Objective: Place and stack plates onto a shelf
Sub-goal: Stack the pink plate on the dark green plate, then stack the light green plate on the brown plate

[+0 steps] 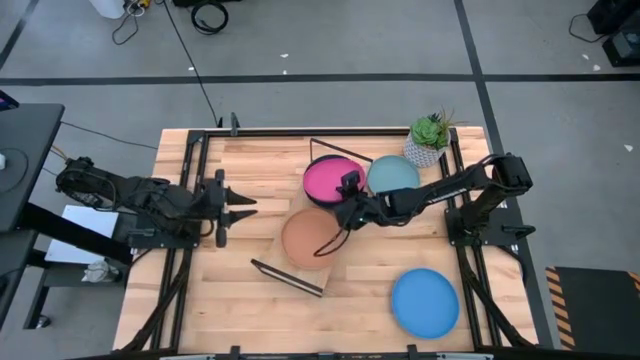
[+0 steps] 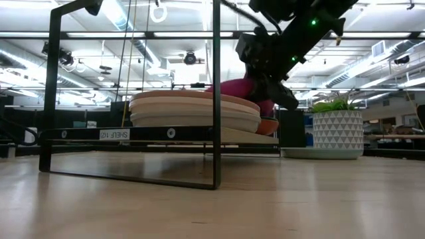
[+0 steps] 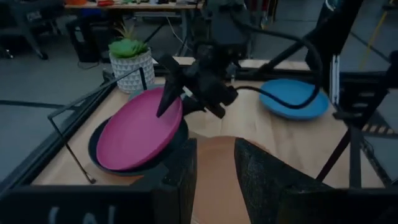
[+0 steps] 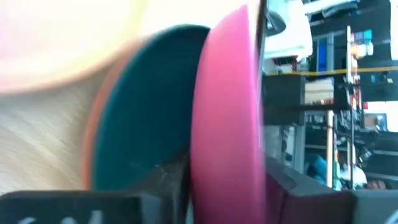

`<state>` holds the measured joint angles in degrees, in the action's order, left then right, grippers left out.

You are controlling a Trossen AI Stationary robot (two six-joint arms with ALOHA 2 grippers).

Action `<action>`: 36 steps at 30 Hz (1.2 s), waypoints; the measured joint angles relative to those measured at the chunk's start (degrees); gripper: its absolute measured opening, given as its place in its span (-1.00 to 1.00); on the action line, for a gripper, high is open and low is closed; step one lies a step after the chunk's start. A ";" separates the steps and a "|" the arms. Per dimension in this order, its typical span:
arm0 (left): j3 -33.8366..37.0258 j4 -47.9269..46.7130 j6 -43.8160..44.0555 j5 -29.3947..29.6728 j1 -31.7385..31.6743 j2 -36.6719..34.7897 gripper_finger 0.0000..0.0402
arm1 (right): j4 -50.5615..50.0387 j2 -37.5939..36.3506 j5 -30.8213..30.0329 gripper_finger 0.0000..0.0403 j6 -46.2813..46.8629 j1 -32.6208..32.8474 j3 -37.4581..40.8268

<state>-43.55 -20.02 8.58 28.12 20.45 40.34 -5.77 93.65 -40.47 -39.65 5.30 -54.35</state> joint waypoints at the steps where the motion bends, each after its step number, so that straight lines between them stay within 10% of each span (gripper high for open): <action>1: -0.02 0.09 0.77 0.12 -0.02 -0.01 -0.43 | 0.05 0.00 0.51 -0.30 0.14 0.40 -0.02; 10: -0.02 -0.05 3.48 0.31 -0.01 0.12 -0.43 | -11.47 -0.31 1.11 0.07 5.49 6.10 -8.26; 21: -0.02 -1.46 10.33 -0.93 0.02 0.14 -0.43 | -31.61 -0.90 -2.99 0.05 20.03 10.82 -15.58; 29: -0.04 -2.25 10.29 -0.87 -0.59 1.30 -0.43 | -6.51 -0.52 -6.13 -0.05 22.53 5.97 -5.73; 36: -0.04 -2.56 8.95 -0.80 -1.15 2.11 -0.43 | 10.72 0.09 10.10 -0.09 18.92 -0.91 -0.62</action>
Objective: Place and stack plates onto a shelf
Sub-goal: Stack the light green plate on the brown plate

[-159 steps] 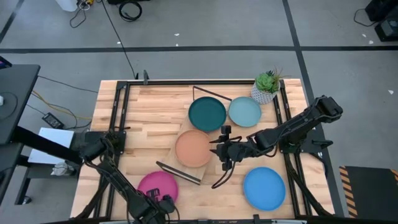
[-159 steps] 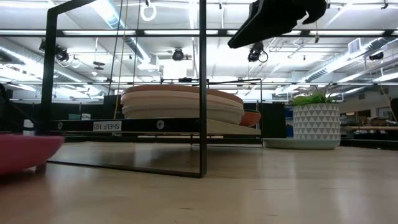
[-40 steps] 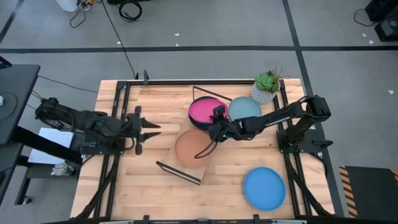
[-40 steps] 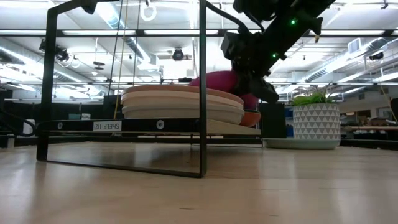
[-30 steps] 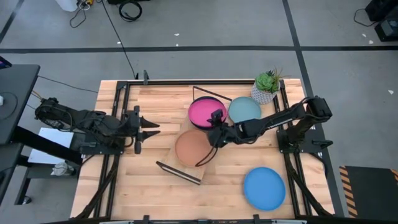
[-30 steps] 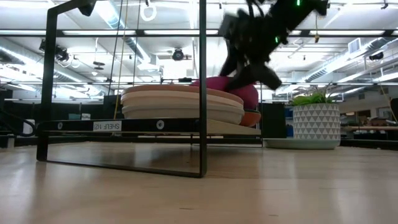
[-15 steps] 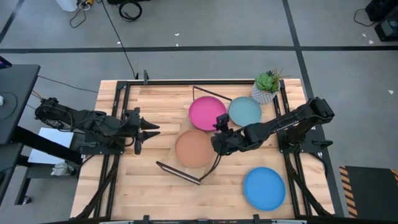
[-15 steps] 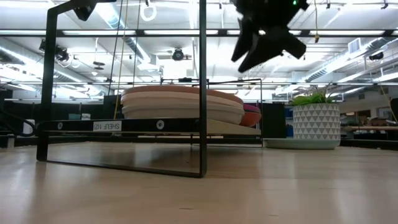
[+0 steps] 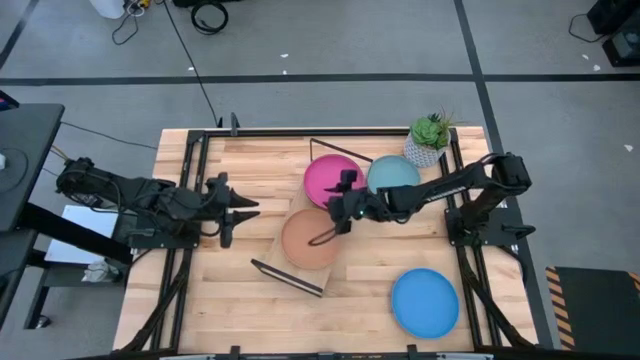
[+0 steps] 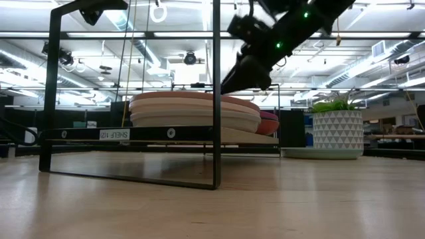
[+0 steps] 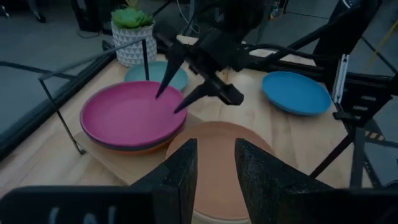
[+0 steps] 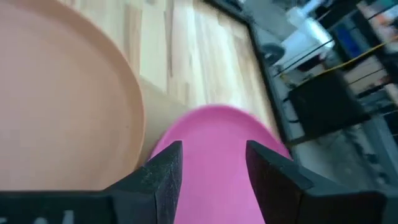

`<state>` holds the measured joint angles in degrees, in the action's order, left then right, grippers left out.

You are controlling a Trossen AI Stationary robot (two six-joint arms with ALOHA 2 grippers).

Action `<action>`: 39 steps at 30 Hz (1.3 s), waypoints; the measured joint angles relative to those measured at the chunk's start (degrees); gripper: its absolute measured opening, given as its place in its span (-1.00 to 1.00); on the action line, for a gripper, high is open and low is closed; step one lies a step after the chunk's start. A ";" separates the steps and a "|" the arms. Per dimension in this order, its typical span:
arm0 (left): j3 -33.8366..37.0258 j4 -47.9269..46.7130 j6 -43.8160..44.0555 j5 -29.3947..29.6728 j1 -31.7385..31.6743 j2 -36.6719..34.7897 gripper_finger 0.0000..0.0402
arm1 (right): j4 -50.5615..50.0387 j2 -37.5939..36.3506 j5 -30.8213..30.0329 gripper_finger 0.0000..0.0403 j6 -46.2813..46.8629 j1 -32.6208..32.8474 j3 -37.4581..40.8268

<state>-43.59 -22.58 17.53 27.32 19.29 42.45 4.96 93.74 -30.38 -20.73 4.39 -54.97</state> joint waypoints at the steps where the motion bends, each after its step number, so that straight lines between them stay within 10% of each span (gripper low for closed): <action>1: 0.00 0.09 -0.86 0.04 -0.17 -0.04 -0.43 | -0.31 0.05 1.34 -0.10 0.14 -0.72 0.13; 20: 0.00 1.65 -4.56 -5.06 -0.29 -0.15 -0.43 | -7.55 -4.74 1.80 -0.14 -1.06 1.05 -0.29; 28: 0.00 -4.44 6.43 -12.17 -0.29 -0.01 -0.43 | -34.70 -12.03 1.96 -0.16 18.09 2.44 1.37; 39: 0.00 -9.34 14.59 -13.08 1.83 0.73 -0.43 | -39.14 -16.11 7.54 -0.16 37.12 -1.22 14.79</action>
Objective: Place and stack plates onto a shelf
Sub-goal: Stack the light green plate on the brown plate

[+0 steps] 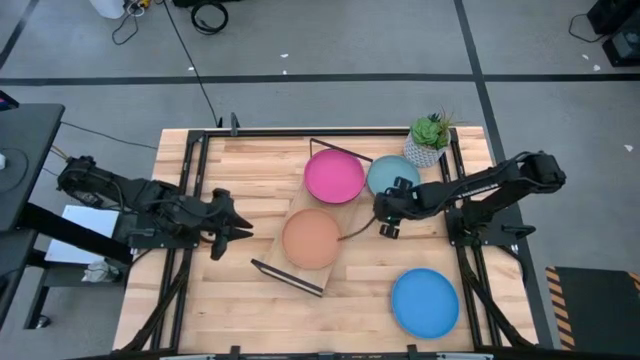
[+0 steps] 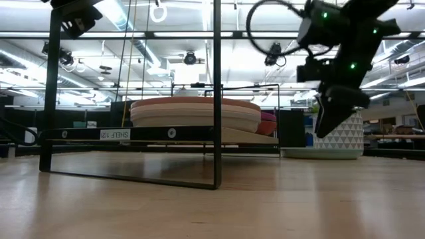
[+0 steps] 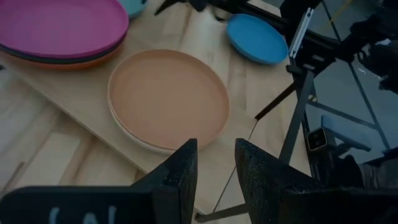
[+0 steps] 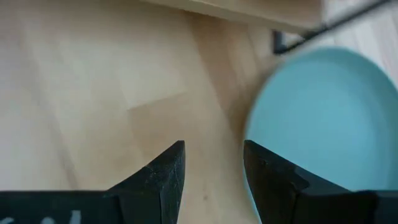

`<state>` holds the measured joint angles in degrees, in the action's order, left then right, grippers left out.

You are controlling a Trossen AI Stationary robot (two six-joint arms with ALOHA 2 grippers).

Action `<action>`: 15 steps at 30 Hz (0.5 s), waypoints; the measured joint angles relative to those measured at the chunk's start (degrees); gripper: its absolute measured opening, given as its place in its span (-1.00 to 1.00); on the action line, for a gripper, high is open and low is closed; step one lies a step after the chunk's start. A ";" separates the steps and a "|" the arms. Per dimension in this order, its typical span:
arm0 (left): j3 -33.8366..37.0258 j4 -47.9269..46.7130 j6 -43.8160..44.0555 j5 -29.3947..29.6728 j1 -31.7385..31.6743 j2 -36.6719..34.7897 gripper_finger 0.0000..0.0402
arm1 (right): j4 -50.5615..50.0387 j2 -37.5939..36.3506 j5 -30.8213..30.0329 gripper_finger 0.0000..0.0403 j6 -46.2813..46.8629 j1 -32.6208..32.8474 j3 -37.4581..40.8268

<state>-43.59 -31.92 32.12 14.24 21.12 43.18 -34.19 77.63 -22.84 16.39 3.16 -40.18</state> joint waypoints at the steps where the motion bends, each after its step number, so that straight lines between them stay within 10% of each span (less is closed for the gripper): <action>1: 0.00 -0.06 -0.08 -0.01 0.33 -0.02 -0.43 | 0.69 -0.27 -0.08 -0.16 1.18 -0.82 0.81; 15: 0.00 0.31 -4.58 -1.27 1.12 -0.04 -0.43 | 11.77 0.04 1.90 -0.25 -0.37 -8.77 10.41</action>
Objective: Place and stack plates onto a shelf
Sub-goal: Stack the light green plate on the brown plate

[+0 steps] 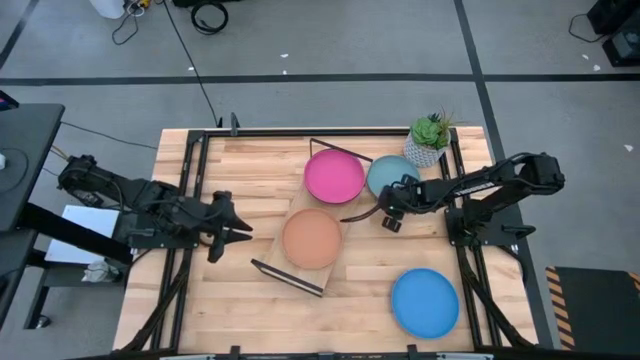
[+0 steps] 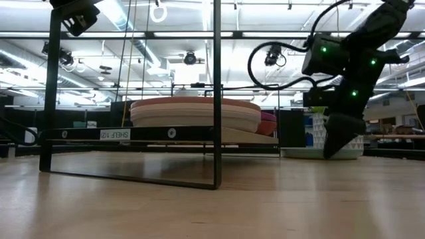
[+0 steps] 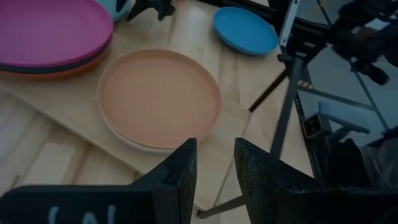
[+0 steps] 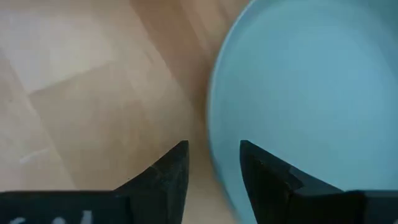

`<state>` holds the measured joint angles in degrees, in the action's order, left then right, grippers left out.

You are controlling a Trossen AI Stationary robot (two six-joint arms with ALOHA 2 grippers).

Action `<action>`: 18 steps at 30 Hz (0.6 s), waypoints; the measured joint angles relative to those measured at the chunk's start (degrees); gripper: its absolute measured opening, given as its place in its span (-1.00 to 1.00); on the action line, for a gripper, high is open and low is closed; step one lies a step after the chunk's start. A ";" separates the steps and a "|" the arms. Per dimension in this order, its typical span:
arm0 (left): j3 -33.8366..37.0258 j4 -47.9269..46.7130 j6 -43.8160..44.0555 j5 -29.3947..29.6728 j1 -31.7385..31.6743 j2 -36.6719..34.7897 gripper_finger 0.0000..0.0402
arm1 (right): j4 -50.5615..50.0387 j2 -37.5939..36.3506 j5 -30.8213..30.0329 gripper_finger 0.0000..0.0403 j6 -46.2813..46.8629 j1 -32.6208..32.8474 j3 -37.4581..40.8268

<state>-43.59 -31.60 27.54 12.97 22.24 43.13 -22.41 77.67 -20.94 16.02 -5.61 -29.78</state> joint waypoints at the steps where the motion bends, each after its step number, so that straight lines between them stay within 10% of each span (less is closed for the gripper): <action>1: 0.00 0.08 -0.01 -0.37 0.19 -0.02 -0.43 | -0.04 0.00 0.48 -0.29 0.16 -0.10 0.19; 10: 0.00 0.05 -0.03 -0.82 2.17 0.00 -0.43 | -0.11 -0.10 7.20 -0.89 2.45 1.10 0.14; 18: 0.00 0.03 -0.10 -0.82 3.76 0.00 -0.43 | -10.14 -0.09 10.77 -0.90 9.05 12.56 -6.96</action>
<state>-43.59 -31.57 27.44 12.14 26.00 43.13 -32.56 77.58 -10.17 25.07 6.95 -36.73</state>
